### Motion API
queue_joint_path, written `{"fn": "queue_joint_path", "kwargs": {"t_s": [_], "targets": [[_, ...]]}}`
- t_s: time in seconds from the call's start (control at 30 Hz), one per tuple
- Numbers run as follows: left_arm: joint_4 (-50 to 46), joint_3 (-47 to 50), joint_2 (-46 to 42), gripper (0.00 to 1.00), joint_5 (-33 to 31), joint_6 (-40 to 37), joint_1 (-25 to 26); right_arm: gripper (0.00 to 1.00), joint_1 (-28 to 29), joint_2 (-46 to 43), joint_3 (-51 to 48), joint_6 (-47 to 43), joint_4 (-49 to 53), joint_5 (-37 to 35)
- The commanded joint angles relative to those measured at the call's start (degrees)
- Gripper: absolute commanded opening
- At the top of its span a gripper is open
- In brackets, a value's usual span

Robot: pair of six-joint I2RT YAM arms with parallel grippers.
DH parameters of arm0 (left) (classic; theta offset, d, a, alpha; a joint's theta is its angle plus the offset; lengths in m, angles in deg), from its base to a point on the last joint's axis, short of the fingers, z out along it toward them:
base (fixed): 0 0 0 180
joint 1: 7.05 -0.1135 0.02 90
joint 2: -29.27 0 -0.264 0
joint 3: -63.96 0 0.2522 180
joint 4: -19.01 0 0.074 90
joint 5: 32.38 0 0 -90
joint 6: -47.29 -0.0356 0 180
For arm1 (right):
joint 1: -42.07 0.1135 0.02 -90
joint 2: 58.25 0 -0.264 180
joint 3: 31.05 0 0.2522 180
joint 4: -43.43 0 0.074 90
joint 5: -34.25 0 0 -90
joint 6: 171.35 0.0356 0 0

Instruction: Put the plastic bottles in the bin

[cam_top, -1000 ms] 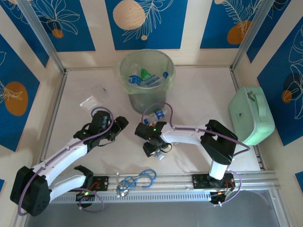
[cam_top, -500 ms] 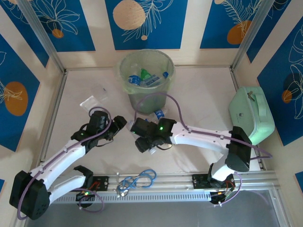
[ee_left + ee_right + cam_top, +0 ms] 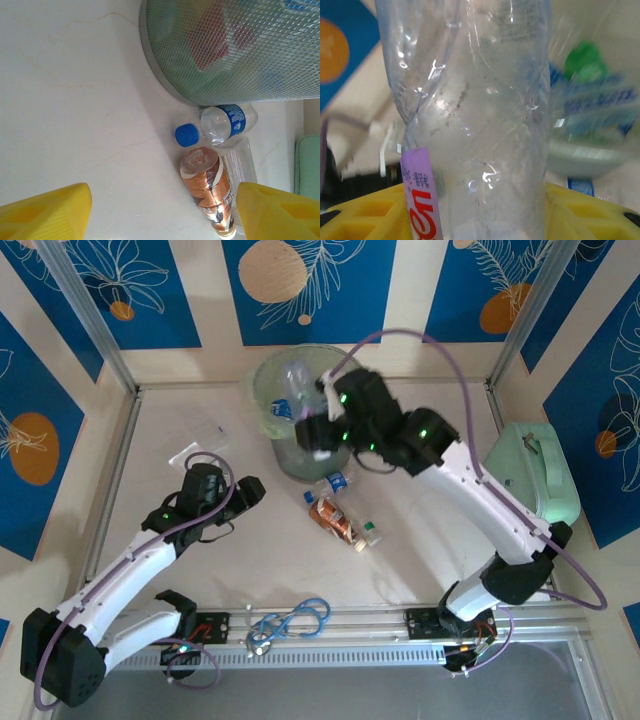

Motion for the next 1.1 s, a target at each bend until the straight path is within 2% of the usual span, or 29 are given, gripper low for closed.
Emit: {"fn": "queue_joint_path", "kwargs": {"t_s": [0.0,0.23,0.37,0.57,0.87,1.07], "targets": [[-2.03,-2.01,0.5,0.75,-0.61,-3.19,-0.05,0.56,-4.45,7.2,8.72,-0.77,3.07,4.91],[-3.3,-2.24,-0.41,0.75,-0.84,-3.82,-0.05,0.55,-12.04,22.22,28.56,0.87,12.25,6.03],[-2.98,-2.04,-0.41,0.76,-0.8,-3.82,-0.05,0.59,-13.83,26.97,33.63,1.45,15.96,5.02],[-1.74,-2.07,0.87,0.75,0.05,-3.73,-0.05,0.79,-15.29,26.69,30.27,2.07,15.22,4.82],[1.66,-1.04,2.6,0.78,1.58,-3.53,0.54,0.8,-14.12,22.34,27.05,1.85,13.87,3.57],[4.1,-0.61,4.39,0.78,2.11,-3.82,2.3,0.8,-13.2,12.21,14.24,3.75,8.31,2.34]]}}
